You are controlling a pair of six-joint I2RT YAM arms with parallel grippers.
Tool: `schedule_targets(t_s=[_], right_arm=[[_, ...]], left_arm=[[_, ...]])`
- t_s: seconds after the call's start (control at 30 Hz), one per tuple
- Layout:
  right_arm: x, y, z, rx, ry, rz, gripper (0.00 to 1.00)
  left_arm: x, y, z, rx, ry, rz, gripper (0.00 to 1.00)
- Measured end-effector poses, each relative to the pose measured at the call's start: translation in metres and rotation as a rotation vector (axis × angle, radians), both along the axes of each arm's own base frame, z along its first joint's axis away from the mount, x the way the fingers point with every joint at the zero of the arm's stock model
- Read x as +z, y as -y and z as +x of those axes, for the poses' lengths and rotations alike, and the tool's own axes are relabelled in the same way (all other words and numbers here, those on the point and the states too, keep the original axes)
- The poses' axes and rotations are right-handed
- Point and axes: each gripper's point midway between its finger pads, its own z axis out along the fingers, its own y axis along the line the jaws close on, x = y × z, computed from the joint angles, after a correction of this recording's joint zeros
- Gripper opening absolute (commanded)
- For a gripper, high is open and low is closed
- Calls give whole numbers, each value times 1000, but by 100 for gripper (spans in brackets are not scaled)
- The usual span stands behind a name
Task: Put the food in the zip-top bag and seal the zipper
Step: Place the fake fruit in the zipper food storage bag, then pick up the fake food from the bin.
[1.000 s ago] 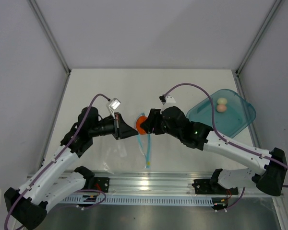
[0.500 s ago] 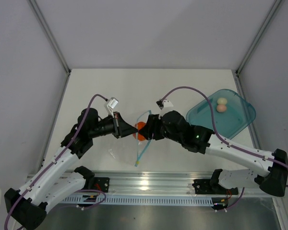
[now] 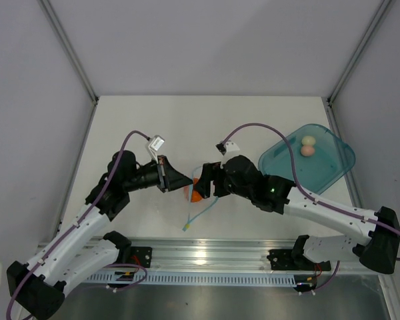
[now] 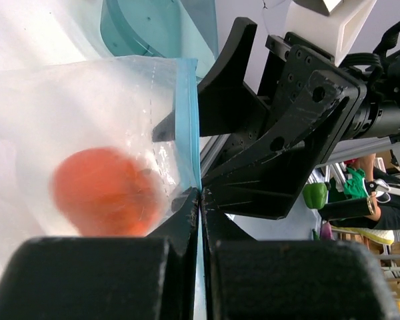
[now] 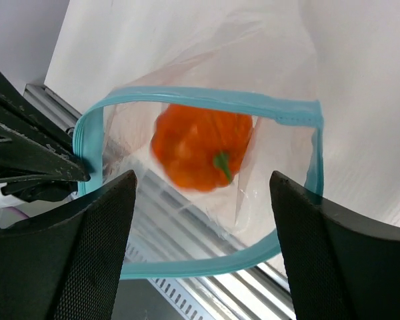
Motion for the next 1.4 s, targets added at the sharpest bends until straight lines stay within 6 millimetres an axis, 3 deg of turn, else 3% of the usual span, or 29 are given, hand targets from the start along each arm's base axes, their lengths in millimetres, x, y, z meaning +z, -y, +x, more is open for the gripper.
schedule_targets(t_s=[0.2, 0.33, 0.43, 0.57, 0.67, 0.77, 0.9, 1.07, 1.1, 1.17, 1.4], right_arm=[[6, 7, 0, -9, 12, -1, 86], [23, 22, 0, -36, 38, 22, 84], [46, 43, 9, -92, 73, 47, 83], [80, 86, 36, -230, 131, 82, 82], [92, 142, 71, -426, 160, 77, 82], [88, 208, 102, -647, 164, 31, 82], [54, 289, 132, -903, 114, -48, 82], [-16, 347, 160, -1052, -52, -146, 84], [-27, 356, 164, -1071, -80, -165, 90], [-47, 367, 173, -1090, -125, -192, 94], [-92, 387, 204, -1111, -227, -241, 95]], left_arm=[[0, -1, -1, 3, -2, 3, 1], [-1, -1, 1, 13, -3, 6, 1], [-2, -2, 3, 22, -6, 10, 1], [-8, -1, 7, 34, -21, 23, 1], [-12, -1, 9, 39, -34, 33, 1], [-14, -1, 9, 40, -39, 38, 1], [-14, -2, 9, 40, -34, 43, 1], [-14, -2, 8, 37, -26, 41, 1], [-14, -2, 8, 36, -23, 40, 1], [-15, -1, 8, 30, -19, 37, 1], [-25, 12, 5, -38, -30, 2, 1]])
